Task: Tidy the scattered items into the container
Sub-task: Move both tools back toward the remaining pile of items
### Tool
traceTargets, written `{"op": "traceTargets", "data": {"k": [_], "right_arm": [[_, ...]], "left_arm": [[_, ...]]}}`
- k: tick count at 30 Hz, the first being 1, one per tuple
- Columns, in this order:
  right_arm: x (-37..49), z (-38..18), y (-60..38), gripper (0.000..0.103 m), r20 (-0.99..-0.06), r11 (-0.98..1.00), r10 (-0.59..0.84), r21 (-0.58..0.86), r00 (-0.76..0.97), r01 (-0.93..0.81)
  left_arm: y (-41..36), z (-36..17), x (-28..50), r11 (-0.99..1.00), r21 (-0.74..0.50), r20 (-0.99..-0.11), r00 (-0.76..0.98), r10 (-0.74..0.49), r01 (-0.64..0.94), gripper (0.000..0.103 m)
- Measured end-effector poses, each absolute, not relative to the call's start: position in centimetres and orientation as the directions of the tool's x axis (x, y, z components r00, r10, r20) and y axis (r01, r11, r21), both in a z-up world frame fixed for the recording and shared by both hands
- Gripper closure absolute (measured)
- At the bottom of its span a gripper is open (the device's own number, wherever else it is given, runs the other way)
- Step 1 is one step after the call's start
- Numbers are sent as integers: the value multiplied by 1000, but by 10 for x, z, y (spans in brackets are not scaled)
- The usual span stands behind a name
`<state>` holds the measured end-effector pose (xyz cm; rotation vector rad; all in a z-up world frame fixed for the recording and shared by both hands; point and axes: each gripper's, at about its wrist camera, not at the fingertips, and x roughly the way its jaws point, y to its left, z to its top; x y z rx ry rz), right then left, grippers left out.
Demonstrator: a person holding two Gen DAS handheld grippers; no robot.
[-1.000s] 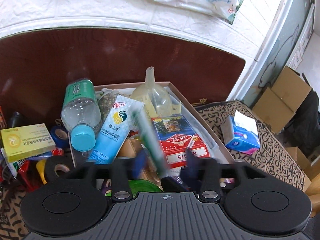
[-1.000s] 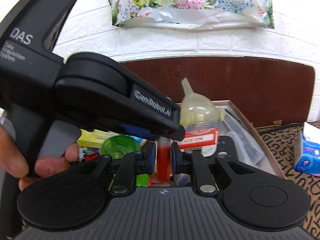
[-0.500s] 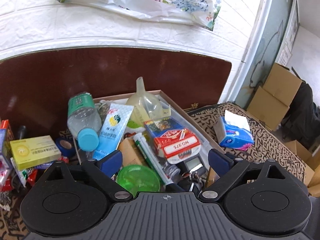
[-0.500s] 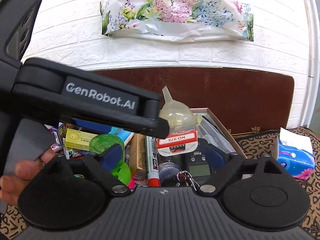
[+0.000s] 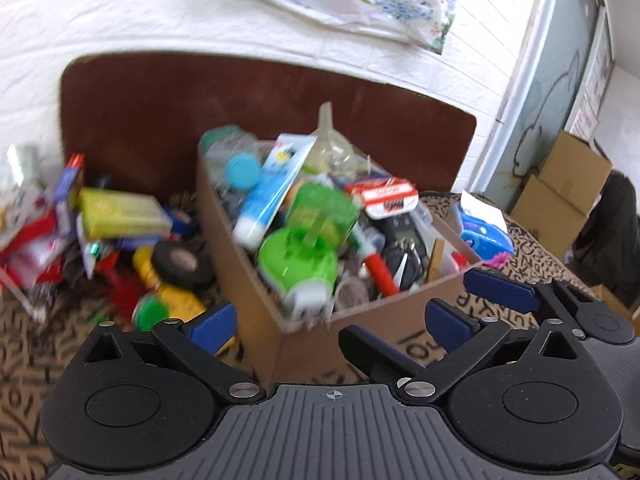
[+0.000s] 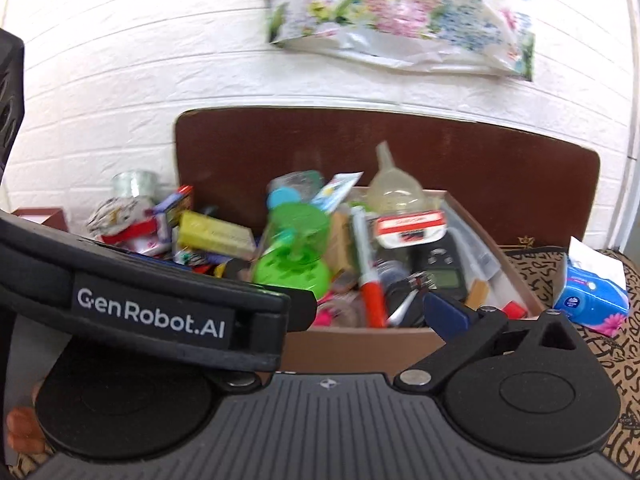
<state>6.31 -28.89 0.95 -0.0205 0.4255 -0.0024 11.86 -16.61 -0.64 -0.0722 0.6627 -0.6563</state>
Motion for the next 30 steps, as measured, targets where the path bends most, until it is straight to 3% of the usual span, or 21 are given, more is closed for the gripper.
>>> {"op": "traceTargets", "data": {"k": [15,30], "right_arm": [[64,-22,-189,0,-486,964,230,-3,843,-265],[128,-35,-150,0,-458,971,217,9,862,-240]], "left_arm": [[-42,-31,99,858,-375,-537,673,-509,350,0],[0,-49,157,908,-324,-561,718,-411,267,0]]}}
